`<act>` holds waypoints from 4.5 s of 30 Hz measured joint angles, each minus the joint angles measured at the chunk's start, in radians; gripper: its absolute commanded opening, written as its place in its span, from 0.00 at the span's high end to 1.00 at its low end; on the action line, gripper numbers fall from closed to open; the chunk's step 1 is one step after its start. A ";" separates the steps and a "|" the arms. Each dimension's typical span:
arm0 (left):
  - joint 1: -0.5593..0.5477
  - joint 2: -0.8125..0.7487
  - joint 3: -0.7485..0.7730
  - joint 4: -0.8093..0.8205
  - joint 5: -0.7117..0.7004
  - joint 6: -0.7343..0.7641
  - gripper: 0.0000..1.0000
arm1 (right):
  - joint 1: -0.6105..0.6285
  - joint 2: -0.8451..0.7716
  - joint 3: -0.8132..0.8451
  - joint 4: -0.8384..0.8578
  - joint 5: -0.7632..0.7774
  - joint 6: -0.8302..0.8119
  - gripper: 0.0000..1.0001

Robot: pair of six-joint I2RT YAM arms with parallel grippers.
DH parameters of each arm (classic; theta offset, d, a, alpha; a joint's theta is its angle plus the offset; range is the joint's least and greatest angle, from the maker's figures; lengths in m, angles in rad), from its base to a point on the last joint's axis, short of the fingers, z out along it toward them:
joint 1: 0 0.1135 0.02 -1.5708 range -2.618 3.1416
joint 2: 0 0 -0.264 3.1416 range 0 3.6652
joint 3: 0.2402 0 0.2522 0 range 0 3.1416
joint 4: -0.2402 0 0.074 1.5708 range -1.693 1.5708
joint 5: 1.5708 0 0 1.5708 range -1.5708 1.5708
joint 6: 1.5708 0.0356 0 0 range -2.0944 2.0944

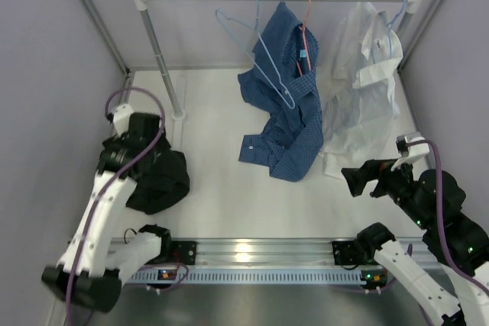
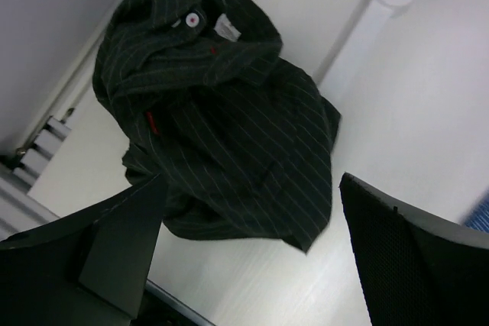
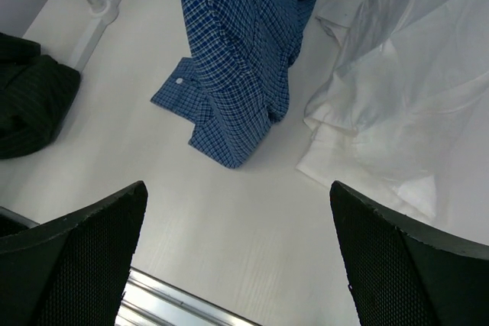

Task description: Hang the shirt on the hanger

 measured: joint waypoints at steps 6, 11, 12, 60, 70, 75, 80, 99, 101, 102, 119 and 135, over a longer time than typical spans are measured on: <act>0.117 0.518 0.166 0.069 -0.110 -0.022 0.03 | 0.000 0.000 -0.080 0.033 -0.084 0.021 0.01; 0.161 0.708 0.208 0.082 -0.128 0.028 0.05 | 0.000 -0.014 -0.117 0.064 -0.130 0.040 0.01; 0.161 0.714 0.207 0.081 -0.128 0.039 0.06 | 0.000 -0.024 -0.127 0.071 -0.137 0.042 0.00; -1.123 0.409 -0.415 1.154 0.256 -0.345 0.99 | 0.000 -0.082 -0.053 0.077 -0.214 0.098 0.01; -1.306 0.415 -0.367 1.177 0.080 -0.272 0.02 | 0.000 -0.076 -0.299 0.092 -0.304 0.196 0.04; -1.353 0.225 -0.343 1.017 -0.068 -0.221 0.02 | 0.000 -0.071 -0.482 0.169 -0.330 0.289 0.13; -1.339 0.131 -0.320 0.777 -0.243 -0.266 0.02 | 0.000 -0.003 -0.617 0.251 -0.295 0.373 0.22; -1.167 0.200 -0.262 0.519 -0.226 -0.285 0.02 | 0.157 0.311 -0.810 0.566 -0.153 0.571 0.87; -1.167 0.196 -0.256 0.518 -0.222 -0.279 0.02 | 0.181 0.348 -0.810 0.595 -0.143 0.582 1.00; -1.165 0.192 -0.252 0.518 -0.219 -0.272 0.02 | 0.194 0.356 -0.804 0.600 -0.127 0.584 1.00; -0.981 0.509 0.204 0.624 0.013 0.023 0.02 | 0.256 -0.011 -0.378 0.443 0.022 0.208 1.00; -0.880 0.550 0.192 0.736 0.367 0.031 0.19 | 0.257 -0.093 -0.363 0.397 -0.167 0.087 1.00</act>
